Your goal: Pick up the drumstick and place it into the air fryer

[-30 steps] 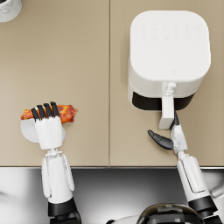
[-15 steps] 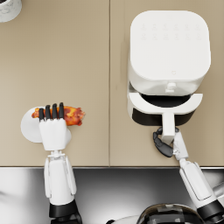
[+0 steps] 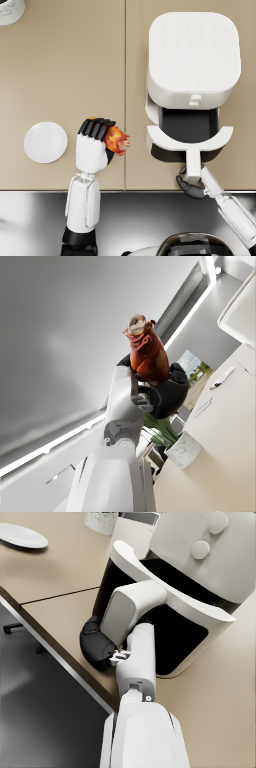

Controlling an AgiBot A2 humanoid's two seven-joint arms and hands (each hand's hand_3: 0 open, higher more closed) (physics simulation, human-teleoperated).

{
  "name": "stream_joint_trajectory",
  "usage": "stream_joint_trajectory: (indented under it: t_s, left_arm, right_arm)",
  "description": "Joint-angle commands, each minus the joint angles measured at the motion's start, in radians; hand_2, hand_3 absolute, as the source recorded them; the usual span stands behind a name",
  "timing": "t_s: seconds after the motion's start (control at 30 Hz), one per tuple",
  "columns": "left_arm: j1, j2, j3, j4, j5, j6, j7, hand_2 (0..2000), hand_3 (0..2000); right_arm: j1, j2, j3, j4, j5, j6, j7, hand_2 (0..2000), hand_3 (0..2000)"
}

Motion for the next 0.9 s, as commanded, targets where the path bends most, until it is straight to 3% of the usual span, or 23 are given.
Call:
stream_joint_trajectory:
  t_s: [0.03, 0.07, 0.1, 0.13, 0.17, 0.2, 0.47, 0.5, 0.63, 0.73, 0.9]
  left_arm:
    - [0.069, 0.030, 0.080, -0.029, -0.008, 0.000, 0.000, 2000, 2000]
    - [0.082, 0.039, 0.095, -0.026, -0.014, 0.000, 0.000, 2000, 2000]
    - [0.093, 0.049, 0.114, -0.027, -0.018, 0.001, 0.000, 2000, 2000]
    - [0.102, 0.058, 0.133, -0.028, -0.021, 0.001, 0.000, 2000, 2000]
    - [0.108, 0.064, 0.145, -0.028, -0.024, 0.001, 0.000, 2000, 2000]
    - [0.117, 0.073, 0.157, -0.023, -0.025, 0.001, 0.000, 2000, 2000]
    - [0.192, 0.148, 0.243, 0.018, -0.029, 0.001, 0.000, 2000, 2000]
    - [0.203, 0.159, 0.256, 0.021, -0.029, 0.001, 0.000, 2000, 2000]
    - [0.244, 0.202, 0.317, 0.070, -0.029, 0.001, 0.000, 2000, 2000]
    - [0.266, 0.235, 0.409, 0.107, -0.029, 0.002, 0.000, 2000, 2000]
    - [0.291, 0.278, 0.491, 0.177, -0.029, 0.000, 0.000, 2000, 2000]
  right_arm:
    - [0.044, -0.058, 0.161, 0.104, 0.000, 0.004, 0.001, 2000, 2000]
    - [0.053, -0.045, 0.183, 0.117, 0.000, 0.014, 0.003, 2000, 2000]
    - [-0.035, -0.109, 0.079, 0.127, -0.001, 0.024, 0.005, 2000, 2000]
    - [-0.040, -0.098, 0.086, 0.148, -0.001, 0.035, 0.006, 2000, 2000]
    - [0.024, -0.040, 0.184, 0.155, -0.001, 0.041, 0.005, 2000, 2000]
    - [-0.043, -0.086, 0.113, 0.170, -0.001, 0.039, 0.008, 2000, 2000]
    - [-0.067, -0.013, 0.181, 0.274, -0.003, 0.065, 0.013, 2000, 2000]
    - [-0.056, 0.217, 0.110, 0.188, -0.003, 0.065, 0.012, 2000, 2000]
    - [-0.062, 0.245, 0.125, 0.214, -0.003, 0.095, 0.014, 2000, 2000]
    - [-0.061, 0.246, 0.128, 0.222, -0.004, 0.175, 0.017, 2000, 2000]
    - [-0.064, 0.250, 0.130, 0.225, -0.007, 0.178, 0.021, 2000, 2000]
